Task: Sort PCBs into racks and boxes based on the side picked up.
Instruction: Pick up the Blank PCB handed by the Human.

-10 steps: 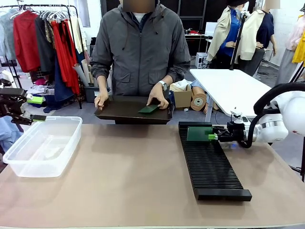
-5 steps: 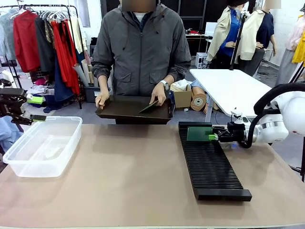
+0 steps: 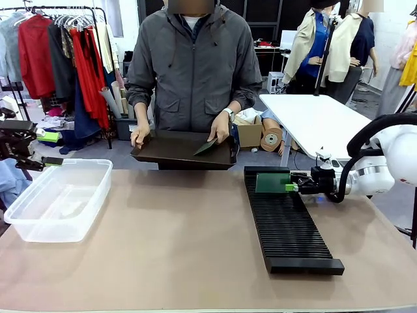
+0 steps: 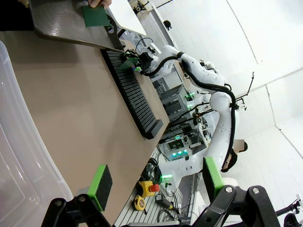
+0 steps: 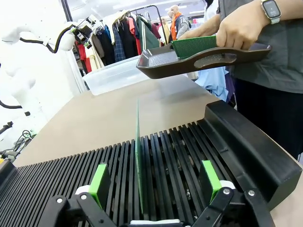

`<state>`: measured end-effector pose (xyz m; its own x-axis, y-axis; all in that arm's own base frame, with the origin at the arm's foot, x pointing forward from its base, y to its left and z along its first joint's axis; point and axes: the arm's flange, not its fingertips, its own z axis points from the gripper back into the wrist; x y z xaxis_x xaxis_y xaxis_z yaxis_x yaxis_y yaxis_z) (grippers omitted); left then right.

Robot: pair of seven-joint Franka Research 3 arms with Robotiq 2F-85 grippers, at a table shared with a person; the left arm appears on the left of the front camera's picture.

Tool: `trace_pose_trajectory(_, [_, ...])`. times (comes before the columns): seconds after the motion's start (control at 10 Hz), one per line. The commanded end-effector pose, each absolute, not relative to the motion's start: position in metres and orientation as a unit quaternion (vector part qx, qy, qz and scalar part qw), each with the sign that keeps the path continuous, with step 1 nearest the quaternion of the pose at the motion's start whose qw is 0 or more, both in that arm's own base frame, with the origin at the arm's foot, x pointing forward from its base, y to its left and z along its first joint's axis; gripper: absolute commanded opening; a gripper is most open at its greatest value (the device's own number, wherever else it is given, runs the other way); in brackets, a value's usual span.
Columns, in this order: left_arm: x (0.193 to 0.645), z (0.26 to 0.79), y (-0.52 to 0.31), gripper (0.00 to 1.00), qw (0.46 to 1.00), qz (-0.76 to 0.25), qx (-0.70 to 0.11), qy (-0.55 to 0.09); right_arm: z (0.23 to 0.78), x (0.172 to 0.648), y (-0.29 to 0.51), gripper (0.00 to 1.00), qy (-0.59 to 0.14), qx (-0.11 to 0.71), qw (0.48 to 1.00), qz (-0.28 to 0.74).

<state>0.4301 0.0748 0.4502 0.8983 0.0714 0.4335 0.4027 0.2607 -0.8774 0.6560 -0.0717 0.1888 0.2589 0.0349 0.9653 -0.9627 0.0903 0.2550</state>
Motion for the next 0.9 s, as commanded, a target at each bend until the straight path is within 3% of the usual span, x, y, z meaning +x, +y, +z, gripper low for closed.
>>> trace_pose_trajectory(0.0, [0.43, 0.453, 0.075, 1.0, 0.767, -0.105, -0.602, -0.195, 0.19, 0.657, -0.07, 1.0, -0.441, 0.527, 0.592, 0.421])
trace_pose_trajectory(0.3, [0.43, 0.453, 0.075, 1.0, 0.767, -0.105, -0.602, -0.195, 0.189, 0.656, -0.072, 1.0, -0.44, 0.527, 0.593, 0.421])
trace_pose_trajectory(0.8, [0.43, 0.453, 0.075, 1.0, 0.767, -0.105, -0.602, -0.195, 0.276, 0.629, -0.065, 1.0, -0.448, 0.534, 0.572, 0.431])
